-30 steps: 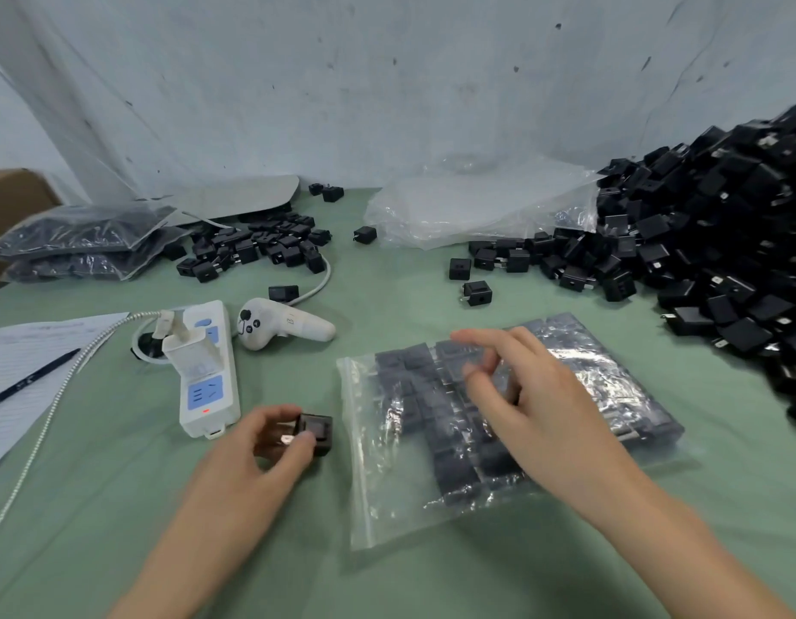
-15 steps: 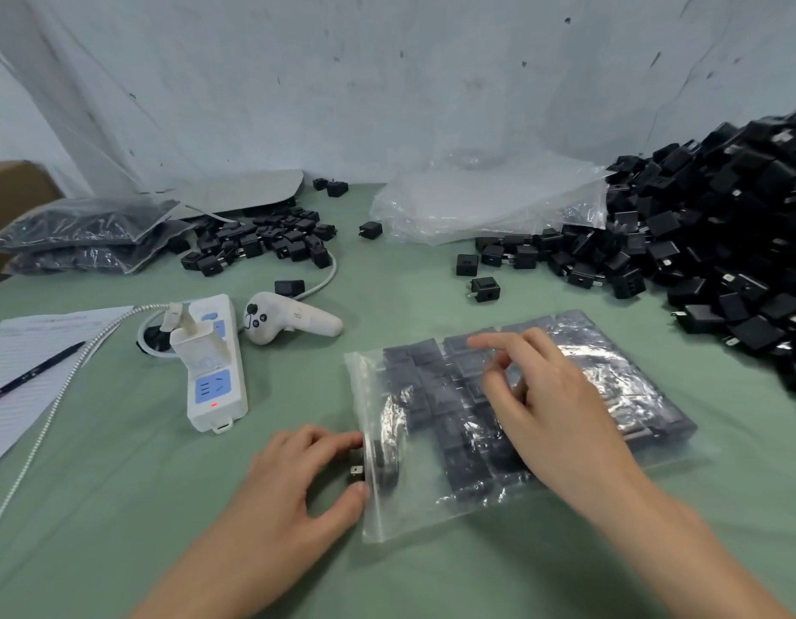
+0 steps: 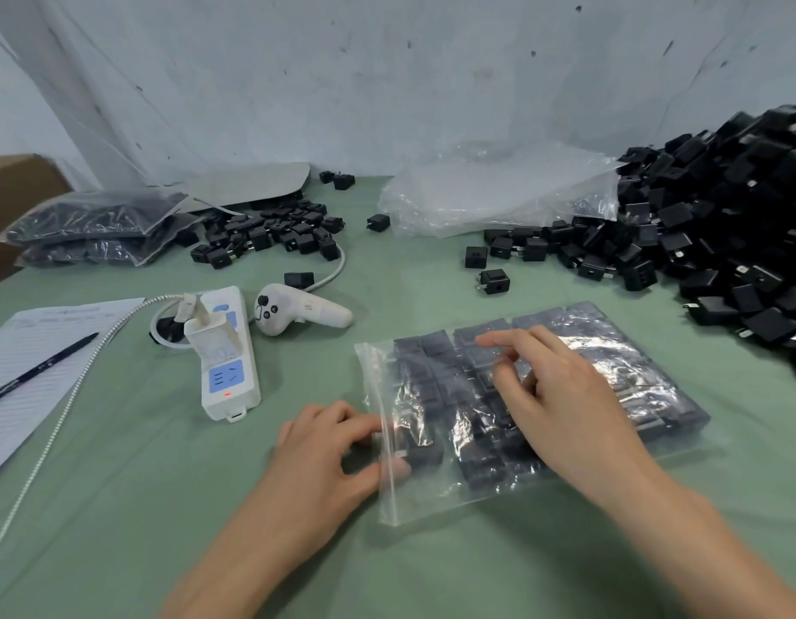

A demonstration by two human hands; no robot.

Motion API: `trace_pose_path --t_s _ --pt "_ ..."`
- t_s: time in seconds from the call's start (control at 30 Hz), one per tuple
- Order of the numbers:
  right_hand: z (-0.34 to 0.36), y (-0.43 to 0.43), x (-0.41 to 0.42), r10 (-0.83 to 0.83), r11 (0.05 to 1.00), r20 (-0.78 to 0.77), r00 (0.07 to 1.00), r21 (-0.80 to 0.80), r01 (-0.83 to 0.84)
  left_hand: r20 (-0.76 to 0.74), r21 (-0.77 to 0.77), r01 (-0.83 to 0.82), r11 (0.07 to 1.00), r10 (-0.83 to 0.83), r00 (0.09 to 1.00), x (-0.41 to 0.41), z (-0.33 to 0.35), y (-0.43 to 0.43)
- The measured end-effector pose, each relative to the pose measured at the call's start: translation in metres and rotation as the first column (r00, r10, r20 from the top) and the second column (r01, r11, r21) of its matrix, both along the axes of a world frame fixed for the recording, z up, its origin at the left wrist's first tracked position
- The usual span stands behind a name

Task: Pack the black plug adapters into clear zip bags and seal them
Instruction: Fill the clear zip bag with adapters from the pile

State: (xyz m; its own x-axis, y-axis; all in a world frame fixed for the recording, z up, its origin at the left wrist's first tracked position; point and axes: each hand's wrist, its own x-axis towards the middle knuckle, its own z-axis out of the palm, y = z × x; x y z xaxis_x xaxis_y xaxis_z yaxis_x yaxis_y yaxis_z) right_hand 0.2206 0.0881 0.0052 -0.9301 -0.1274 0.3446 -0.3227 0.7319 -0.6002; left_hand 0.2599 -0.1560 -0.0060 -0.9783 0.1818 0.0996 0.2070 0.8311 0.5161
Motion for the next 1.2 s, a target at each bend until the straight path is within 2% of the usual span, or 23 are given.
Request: trace_pose_path --t_s 0.37,0.53,0.67,0.8,0.87,0.97,1.1,1.2 --pt "0.004 0.001 0.001 -0.022 0.997 -0.009 1.000 -0.076 0.021 -0.015 -0.088 -0.109 0.990 0.109 0.994 -0.010 -0.004 0.011" --pt "0.010 0.000 0.002 -0.005 0.969 0.016 1.000 -0.245 0.009 0.018 -0.091 -0.088 0.992 0.090 0.996 -0.009 -0.001 0.009" --pt "0.017 0.002 0.005 0.103 0.876 0.106 0.989 -0.481 -0.039 0.101 0.109 -0.087 0.990 0.076 0.992 -0.001 0.005 -0.008" --pt "0.028 0.002 0.009 0.217 0.764 0.179 0.960 -0.643 -0.053 -0.098 0.251 -0.199 0.947 0.230 0.968 0.002 0.007 -0.005" --pt "0.033 0.001 0.009 0.281 0.732 0.206 0.937 -0.677 -0.071 -0.188 0.310 -0.192 0.931 0.258 0.948 0.004 0.013 0.010" --pt "0.036 -0.002 0.010 0.369 0.685 0.209 0.906 -0.720 -0.113 -0.252 0.388 -0.079 0.918 0.188 0.949 0.010 0.020 0.037" --pt "0.037 -0.014 0.016 0.454 0.587 0.160 0.877 -0.794 -0.159 -0.189 0.429 0.099 0.898 -0.018 0.982 0.017 0.021 0.070" --pt "0.040 -0.017 0.021 0.459 0.585 0.121 0.880 -0.787 -0.197 -0.163 0.443 0.177 0.879 -0.115 0.980 0.021 0.021 0.082"
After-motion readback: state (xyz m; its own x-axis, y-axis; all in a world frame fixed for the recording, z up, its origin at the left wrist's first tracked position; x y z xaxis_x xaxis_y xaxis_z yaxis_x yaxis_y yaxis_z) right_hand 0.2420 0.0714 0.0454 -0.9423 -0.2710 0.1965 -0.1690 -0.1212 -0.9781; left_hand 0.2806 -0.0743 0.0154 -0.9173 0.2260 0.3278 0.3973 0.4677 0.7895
